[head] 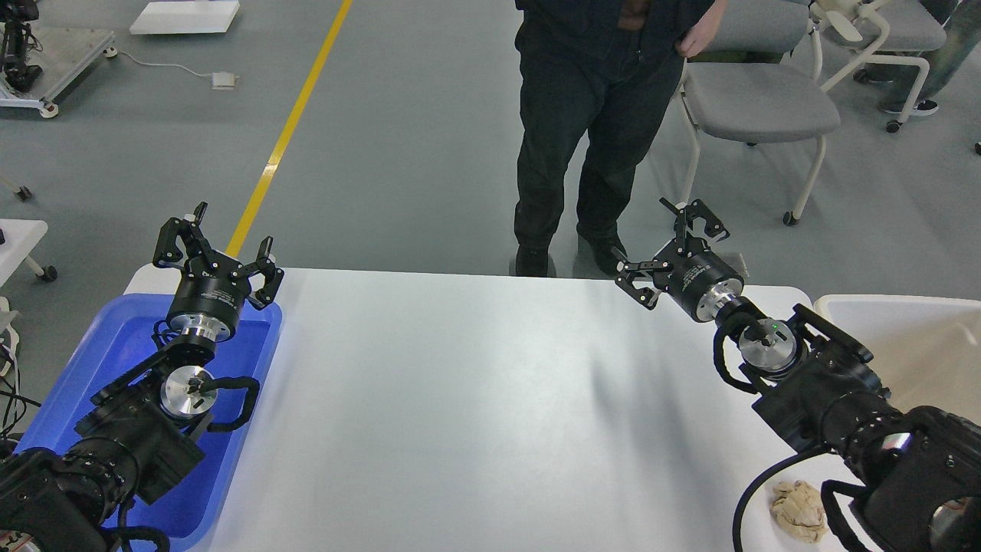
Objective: Tidy desktop
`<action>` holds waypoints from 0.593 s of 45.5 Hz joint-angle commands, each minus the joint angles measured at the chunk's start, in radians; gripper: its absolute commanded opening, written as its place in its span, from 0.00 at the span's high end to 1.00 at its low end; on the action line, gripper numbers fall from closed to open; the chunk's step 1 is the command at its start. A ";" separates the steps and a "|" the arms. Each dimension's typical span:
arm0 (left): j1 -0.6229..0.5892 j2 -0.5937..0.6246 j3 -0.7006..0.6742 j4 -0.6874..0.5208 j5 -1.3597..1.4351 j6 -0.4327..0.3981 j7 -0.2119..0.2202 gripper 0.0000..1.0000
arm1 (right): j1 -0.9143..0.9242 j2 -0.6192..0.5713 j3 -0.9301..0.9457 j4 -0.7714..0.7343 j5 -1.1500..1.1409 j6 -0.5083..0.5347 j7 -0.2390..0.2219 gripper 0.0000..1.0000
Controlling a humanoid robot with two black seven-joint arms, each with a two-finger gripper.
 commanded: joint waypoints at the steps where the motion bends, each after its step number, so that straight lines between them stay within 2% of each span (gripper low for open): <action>1: 0.000 0.000 0.000 0.000 -0.001 0.000 -0.001 0.00 | -0.001 -0.007 -0.007 0.034 -0.001 0.000 0.001 0.00; 7: 0.000 0.000 0.000 0.000 -0.001 0.000 0.001 0.00 | 0.012 -0.027 -0.016 0.044 -0.012 -0.012 -0.001 0.00; 17: 0.000 0.000 0.000 0.000 0.000 0.000 -0.001 0.00 | 0.039 -0.137 -0.079 0.076 -0.063 -0.008 -0.002 0.00; 27: 0.000 0.000 0.000 0.000 -0.001 0.000 -0.001 0.00 | 0.009 -0.411 -0.102 0.439 -0.136 -0.037 -0.001 0.00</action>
